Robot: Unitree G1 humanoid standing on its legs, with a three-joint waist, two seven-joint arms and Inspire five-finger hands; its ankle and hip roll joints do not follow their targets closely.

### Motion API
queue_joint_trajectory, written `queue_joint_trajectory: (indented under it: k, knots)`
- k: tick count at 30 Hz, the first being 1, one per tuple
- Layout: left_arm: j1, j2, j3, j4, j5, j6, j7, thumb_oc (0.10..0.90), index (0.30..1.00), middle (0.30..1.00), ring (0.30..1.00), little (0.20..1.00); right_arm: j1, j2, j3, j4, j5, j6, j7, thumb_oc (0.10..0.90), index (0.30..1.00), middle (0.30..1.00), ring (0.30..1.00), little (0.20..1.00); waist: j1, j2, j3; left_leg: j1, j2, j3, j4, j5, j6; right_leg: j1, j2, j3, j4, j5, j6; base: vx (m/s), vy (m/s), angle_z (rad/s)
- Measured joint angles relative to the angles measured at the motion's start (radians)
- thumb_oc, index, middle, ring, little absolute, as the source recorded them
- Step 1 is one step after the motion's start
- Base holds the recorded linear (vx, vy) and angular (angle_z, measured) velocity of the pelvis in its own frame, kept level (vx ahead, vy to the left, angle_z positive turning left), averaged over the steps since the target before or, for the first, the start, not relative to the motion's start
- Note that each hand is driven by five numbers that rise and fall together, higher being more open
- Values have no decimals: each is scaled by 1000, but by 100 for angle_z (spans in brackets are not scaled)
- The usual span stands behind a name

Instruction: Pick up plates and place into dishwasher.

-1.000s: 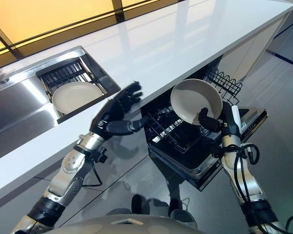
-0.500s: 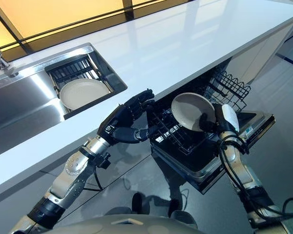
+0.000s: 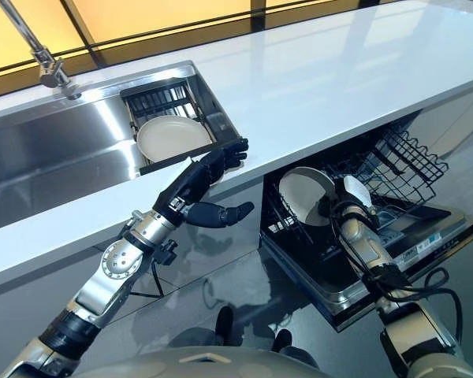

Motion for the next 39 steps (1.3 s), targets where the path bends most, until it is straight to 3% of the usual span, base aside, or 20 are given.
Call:
queue_joint_trajectory:
  k: [6,13,23,24,25,26,39]
  knots:
    - [-9,13,3,0,0,-2,-8,800,900,900,900,900,-58,25,17,87,-4,71,20,100,300,300,300,200,25,0,0,-5,-5,-22,0,-1,-4,5,-3,-21,-1,-1,1,14,-6,11]
    - [-11,15,2,0,0,-3,-18,800,900,900,900,900,-129,47,75,215,1,108,66,100,300,300,300,200,56,0,0,-6,-7,-46,0,4,-7,14,-3,-45,-1,-4,-2,9,-3,10]
    - [-12,29,5,0,0,-5,-25,800,900,900,900,900,-138,44,80,215,2,110,127,100,300,300,300,200,58,0,0,-7,-8,-51,0,10,1,15,-3,-57,-1,-4,-1,1,2,2]
    - [-12,29,5,0,0,-5,-26,800,900,900,900,900,-137,45,79,215,2,110,127,292,465,465,465,392,58,0,0,-7,-8,-51,0,10,1,15,-3,-57,-1,-4,-1,0,0,0]
    - [-12,29,5,0,0,-5,-27,800,900,900,900,900,-137,45,79,215,3,110,127,429,582,582,582,529,58,0,0,-7,-8,-50,0,10,1,15,-3,-57,-1,-4,-1,0,0,0]
    - [-12,29,5,0,0,-5,-27,800,900,900,900,900,-137,45,79,215,3,110,127,800,900,900,900,900,58,0,0,-7,-8,-50,0,10,1,15,-3,-57,-1,-4,-1,0,0,0]
    - [-12,29,5,0,2,-18,-21,800,900,900,900,900,-101,70,76,97,51,99,151,800,900,900,900,900,49,-3,1,-5,-7,-43,0,6,-6,13,-3,-41,3,-4,-2,-1,2,-1]
